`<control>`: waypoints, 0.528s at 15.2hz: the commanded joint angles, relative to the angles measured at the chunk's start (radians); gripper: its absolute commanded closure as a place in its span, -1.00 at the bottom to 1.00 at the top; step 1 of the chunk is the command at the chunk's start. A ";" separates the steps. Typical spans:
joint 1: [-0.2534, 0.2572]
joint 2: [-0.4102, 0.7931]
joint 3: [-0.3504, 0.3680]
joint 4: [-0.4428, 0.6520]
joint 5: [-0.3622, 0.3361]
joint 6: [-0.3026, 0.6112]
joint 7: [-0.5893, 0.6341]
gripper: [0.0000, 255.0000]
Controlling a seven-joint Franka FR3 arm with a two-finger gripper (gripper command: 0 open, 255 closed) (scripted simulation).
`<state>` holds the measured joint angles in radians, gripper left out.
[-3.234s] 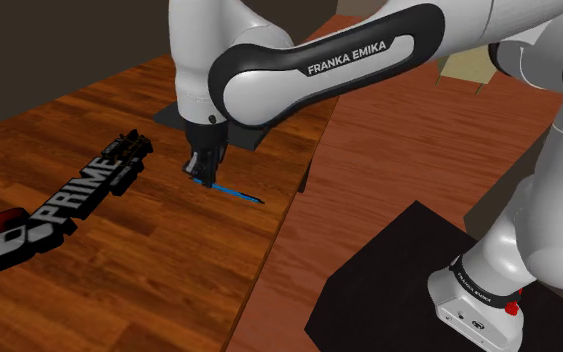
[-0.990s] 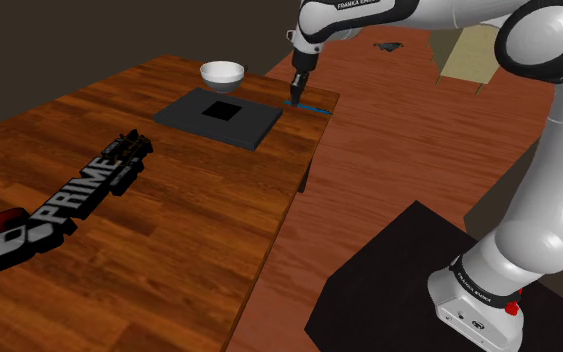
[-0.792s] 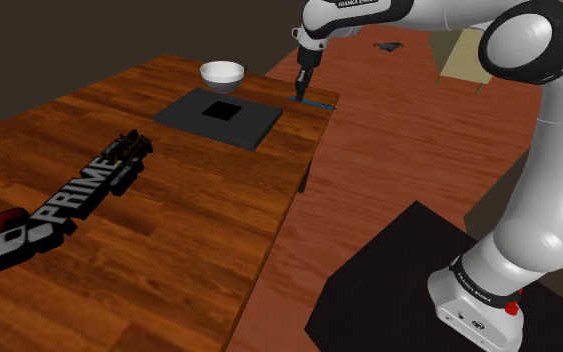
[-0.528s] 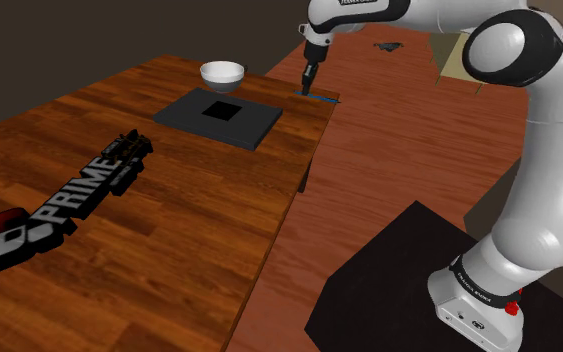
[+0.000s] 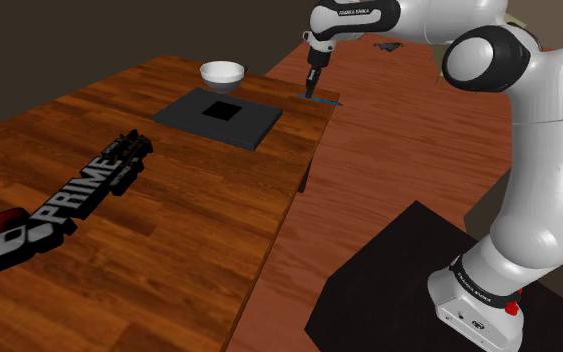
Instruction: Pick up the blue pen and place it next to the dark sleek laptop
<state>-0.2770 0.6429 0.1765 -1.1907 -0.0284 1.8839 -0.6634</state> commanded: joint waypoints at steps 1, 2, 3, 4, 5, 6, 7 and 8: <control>-0.004 0.000 -0.001 -0.028 0.000 0.028 -0.004 1.00; -0.004 0.002 -0.001 -0.039 0.000 0.041 -0.004 1.00; -0.004 0.004 -0.001 -0.049 0.000 0.053 -0.005 1.00; -0.005 0.006 -0.001 -0.058 0.000 0.065 -0.005 1.00; -0.005 0.009 -0.002 -0.068 -0.001 0.076 -0.005 1.00; -0.005 0.012 -0.002 -0.076 -0.001 0.088 -0.006 1.00; -0.005 0.015 -0.002 -0.085 -0.001 0.100 -0.006 1.00; -0.005 0.018 -0.003 -0.093 -0.002 0.111 -0.006 1.00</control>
<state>-0.2818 0.6593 0.1741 -1.2758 -0.0298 1.9848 -0.6689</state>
